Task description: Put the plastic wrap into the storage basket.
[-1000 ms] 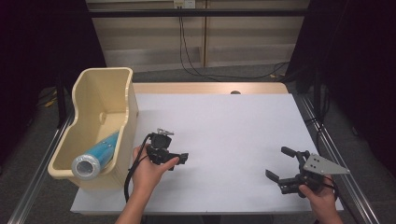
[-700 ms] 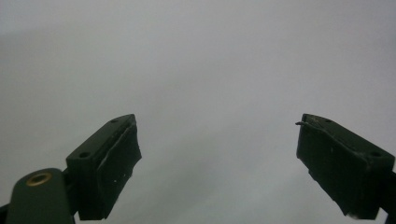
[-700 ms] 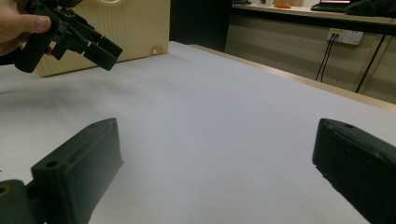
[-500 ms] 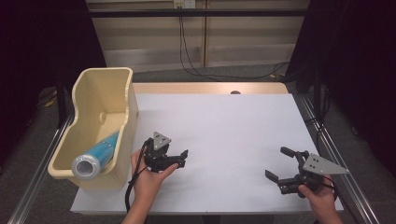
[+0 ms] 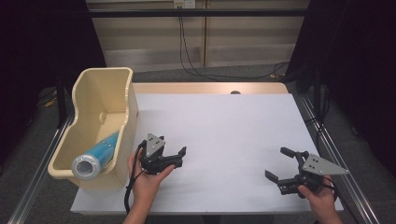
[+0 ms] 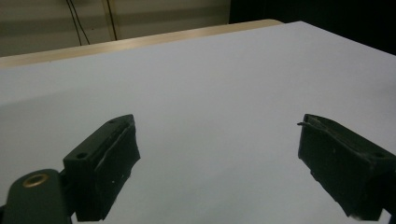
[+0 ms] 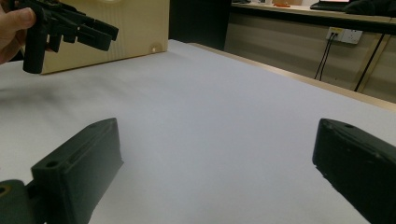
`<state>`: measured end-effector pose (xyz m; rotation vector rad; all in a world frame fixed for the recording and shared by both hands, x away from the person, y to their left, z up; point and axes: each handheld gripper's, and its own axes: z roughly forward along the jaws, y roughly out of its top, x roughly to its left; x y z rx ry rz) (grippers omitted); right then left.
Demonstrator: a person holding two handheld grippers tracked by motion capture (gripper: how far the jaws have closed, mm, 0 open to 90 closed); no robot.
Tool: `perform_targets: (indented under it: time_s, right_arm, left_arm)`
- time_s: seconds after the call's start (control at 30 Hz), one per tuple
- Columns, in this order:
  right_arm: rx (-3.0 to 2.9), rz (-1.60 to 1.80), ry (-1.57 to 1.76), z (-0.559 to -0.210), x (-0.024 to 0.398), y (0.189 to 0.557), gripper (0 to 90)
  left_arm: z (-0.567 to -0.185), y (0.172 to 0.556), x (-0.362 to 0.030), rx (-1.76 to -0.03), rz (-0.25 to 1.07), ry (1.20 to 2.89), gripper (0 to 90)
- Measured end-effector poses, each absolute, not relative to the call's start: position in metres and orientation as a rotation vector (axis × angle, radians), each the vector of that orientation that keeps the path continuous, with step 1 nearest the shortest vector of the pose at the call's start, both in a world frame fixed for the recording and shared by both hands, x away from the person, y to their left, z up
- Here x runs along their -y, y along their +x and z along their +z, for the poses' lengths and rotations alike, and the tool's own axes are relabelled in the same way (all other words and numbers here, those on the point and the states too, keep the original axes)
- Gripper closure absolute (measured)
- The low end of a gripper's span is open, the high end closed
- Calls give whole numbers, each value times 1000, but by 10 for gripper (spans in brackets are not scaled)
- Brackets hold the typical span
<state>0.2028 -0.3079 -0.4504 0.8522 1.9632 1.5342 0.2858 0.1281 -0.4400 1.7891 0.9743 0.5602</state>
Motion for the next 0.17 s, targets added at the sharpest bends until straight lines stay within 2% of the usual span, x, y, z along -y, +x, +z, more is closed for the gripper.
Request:
perform_targets:
  time_s: [0.17]
  right_arm:
    - [-1971, 1528, 846, -451, 307, 203, 5]
  left_arm:
    - [-440, 284, -129, -969, 570, 1776, 119]
